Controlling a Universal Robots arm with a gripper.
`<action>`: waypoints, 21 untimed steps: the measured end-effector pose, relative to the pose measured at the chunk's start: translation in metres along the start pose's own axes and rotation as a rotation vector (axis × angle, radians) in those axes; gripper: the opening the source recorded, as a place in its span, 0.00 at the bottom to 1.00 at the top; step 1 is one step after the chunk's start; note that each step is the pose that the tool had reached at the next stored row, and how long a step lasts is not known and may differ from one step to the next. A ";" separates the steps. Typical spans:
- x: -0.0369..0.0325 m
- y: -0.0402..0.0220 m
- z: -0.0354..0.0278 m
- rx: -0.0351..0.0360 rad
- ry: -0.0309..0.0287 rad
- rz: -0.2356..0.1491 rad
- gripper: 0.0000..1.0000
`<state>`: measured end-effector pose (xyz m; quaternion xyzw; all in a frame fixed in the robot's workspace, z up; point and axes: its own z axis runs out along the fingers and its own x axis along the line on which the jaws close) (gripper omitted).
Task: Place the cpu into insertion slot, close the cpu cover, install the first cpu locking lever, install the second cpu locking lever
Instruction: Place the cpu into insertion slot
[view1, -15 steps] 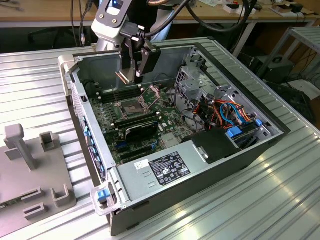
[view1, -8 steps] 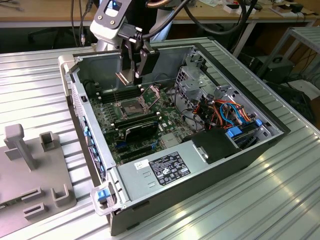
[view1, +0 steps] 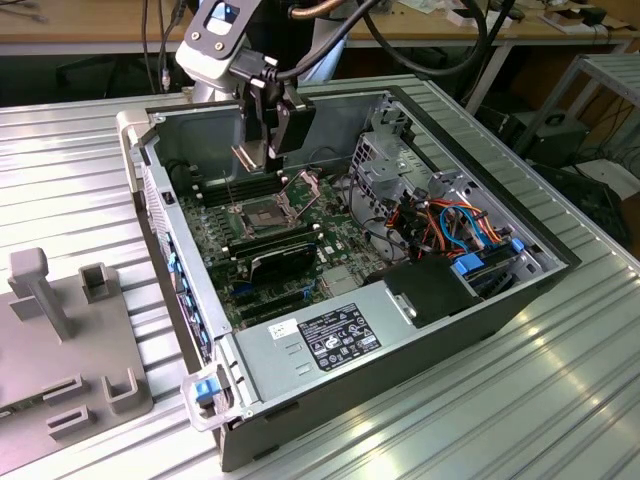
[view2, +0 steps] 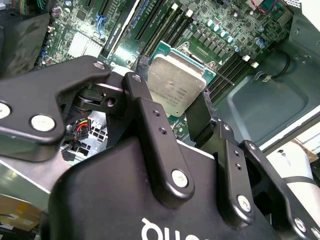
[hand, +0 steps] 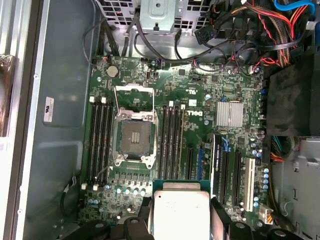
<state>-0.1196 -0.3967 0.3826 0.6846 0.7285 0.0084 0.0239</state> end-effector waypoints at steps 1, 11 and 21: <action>0.0000 0.0000 0.0000 0.0000 0.0000 0.000 0.55; 0.0077 0.0034 0.0002 0.0000 -0.0001 0.000 0.55; 0.0092 0.0042 0.0029 0.0016 -0.0032 0.069 0.55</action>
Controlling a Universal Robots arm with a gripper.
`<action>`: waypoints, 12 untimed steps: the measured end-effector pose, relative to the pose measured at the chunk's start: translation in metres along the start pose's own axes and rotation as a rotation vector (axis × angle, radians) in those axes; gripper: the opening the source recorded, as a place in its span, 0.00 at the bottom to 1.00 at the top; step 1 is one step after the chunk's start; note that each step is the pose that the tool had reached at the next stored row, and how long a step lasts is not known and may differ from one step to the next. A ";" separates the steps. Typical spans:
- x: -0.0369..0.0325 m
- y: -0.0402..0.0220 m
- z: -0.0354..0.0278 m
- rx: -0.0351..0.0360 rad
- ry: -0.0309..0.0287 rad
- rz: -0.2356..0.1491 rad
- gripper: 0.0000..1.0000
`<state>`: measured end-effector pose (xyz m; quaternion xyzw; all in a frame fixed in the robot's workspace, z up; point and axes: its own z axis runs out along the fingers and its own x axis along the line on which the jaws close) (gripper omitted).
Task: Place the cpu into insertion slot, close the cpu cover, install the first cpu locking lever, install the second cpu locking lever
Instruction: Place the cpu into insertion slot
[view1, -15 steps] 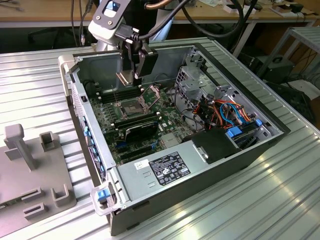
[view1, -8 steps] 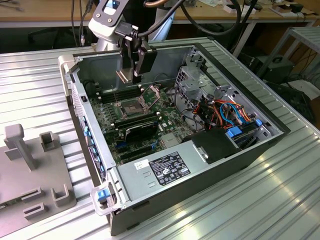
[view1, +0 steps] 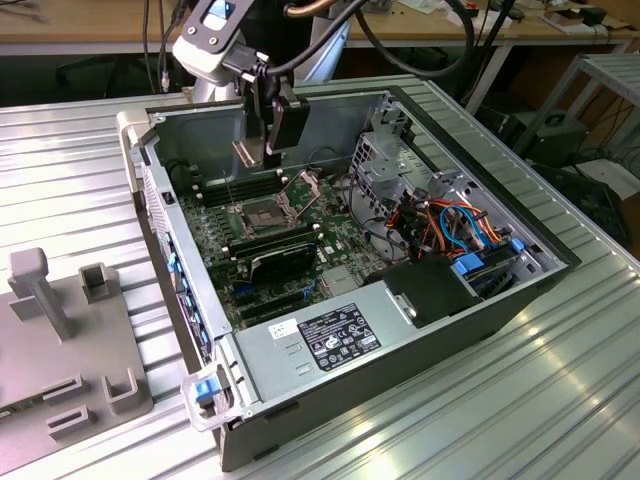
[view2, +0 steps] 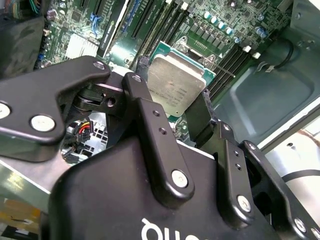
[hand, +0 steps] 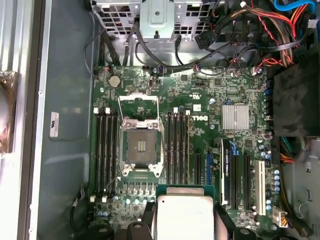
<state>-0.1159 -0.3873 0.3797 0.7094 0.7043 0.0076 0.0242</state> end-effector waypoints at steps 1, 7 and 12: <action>0.0000 0.0000 0.0000 0.0001 -0.0001 0.000 0.55; 0.0000 0.0000 0.0005 0.0000 0.0001 0.000 0.55; 0.0000 0.0000 0.0005 0.0000 0.0001 0.000 0.55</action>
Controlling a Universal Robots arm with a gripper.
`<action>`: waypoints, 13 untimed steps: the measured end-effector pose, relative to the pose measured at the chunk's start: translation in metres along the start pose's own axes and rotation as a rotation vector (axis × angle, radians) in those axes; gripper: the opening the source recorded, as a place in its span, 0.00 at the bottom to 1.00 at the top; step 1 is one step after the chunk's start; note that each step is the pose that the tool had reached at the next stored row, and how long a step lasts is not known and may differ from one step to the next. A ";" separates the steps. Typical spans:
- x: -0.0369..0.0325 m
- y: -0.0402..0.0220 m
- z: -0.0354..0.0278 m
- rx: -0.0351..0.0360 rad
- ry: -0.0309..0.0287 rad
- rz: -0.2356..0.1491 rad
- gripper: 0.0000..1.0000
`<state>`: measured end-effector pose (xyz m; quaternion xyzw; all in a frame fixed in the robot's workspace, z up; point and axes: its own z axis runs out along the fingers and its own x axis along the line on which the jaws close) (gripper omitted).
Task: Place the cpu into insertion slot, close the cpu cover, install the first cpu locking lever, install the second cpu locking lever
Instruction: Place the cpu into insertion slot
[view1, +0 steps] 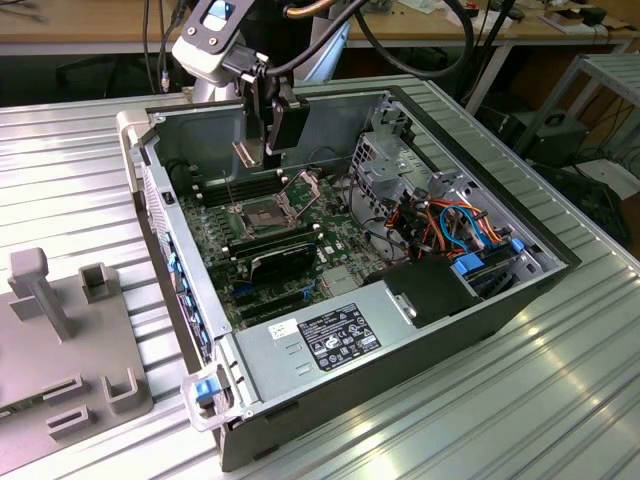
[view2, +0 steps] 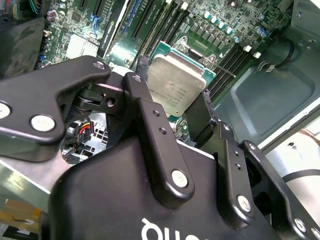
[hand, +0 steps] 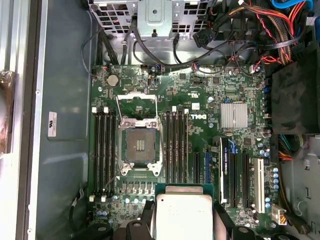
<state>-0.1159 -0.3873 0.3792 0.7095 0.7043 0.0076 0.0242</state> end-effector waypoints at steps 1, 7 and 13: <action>0.0000 0.0000 0.0000 0.0000 0.0000 0.000 0.55; 0.0007 0.0048 0.0049 0.0001 0.0043 -0.001 0.55; 0.0031 0.0051 0.0101 0.0000 0.0067 -0.001 0.55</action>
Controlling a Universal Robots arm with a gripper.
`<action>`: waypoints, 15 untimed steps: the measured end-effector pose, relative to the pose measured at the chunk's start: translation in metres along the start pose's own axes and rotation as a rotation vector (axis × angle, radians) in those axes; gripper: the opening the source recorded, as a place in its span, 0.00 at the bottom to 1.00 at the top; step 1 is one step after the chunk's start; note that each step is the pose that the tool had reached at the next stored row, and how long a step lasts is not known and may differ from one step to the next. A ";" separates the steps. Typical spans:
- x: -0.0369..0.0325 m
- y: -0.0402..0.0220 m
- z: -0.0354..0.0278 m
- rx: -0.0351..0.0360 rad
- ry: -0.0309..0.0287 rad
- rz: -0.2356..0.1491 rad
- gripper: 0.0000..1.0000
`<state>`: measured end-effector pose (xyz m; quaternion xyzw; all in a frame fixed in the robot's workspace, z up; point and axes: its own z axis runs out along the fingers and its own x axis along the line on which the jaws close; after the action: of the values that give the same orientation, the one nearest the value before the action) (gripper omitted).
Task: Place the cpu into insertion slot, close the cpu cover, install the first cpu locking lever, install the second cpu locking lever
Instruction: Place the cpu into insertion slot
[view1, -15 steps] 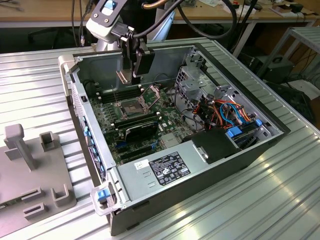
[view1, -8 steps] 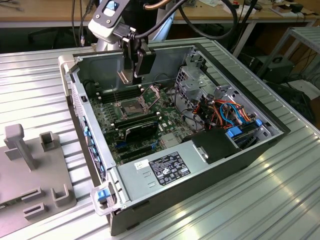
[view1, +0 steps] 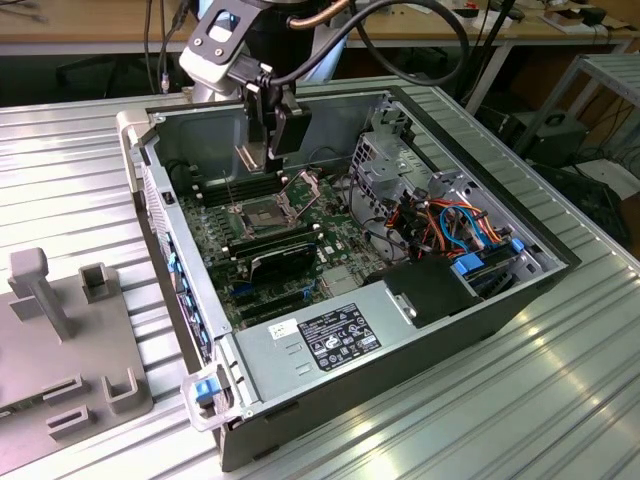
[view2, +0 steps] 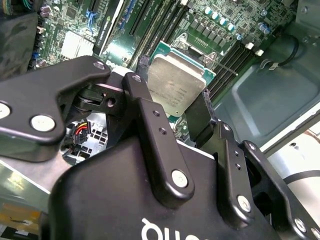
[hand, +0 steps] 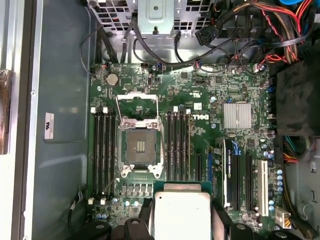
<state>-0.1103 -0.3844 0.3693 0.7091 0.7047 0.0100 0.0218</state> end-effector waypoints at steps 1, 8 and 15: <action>0.0001 0.0001 0.0004 0.0000 0.0001 0.000 0.55; 0.0005 0.0003 0.0020 0.0001 0.0023 0.000 0.55; 0.0009 0.0006 0.0023 0.0000 0.0025 0.000 0.55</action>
<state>-0.1097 -0.3836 0.3670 0.7092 0.7046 0.0108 0.0209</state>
